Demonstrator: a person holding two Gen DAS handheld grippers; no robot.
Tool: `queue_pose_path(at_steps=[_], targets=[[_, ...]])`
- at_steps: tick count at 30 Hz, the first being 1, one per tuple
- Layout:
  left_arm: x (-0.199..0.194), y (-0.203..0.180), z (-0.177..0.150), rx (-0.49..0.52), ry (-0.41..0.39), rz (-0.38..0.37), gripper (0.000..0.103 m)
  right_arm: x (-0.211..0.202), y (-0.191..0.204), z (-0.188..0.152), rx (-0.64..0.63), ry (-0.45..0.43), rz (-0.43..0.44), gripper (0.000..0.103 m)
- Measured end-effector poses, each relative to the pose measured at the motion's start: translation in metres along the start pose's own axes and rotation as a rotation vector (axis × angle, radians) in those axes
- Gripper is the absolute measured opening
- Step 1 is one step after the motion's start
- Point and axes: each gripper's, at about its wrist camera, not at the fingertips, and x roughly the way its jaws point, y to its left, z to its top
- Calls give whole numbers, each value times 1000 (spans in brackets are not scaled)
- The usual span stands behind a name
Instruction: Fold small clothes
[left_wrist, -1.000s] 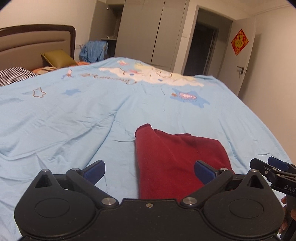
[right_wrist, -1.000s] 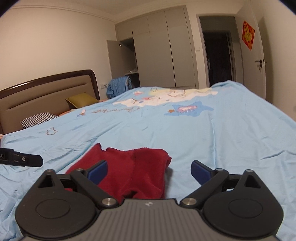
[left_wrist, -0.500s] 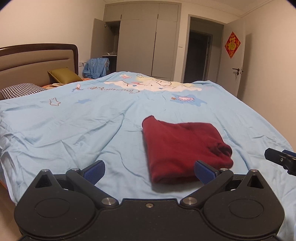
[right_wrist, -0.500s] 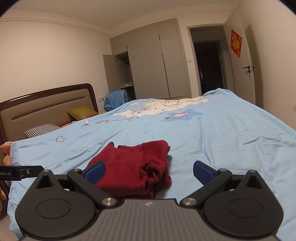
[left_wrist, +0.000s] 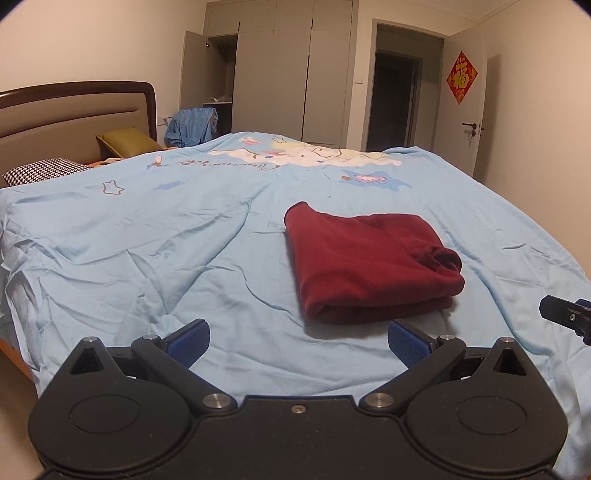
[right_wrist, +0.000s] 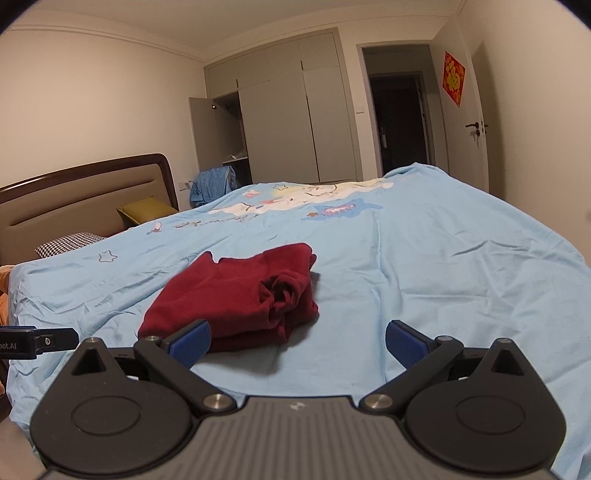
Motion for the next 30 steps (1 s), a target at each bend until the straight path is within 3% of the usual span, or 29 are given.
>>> queue_pose_path(at_steps=[30], targets=[[12,0,-5,-1,34,4,102,13,-2,-7,7,39,-7,103]])
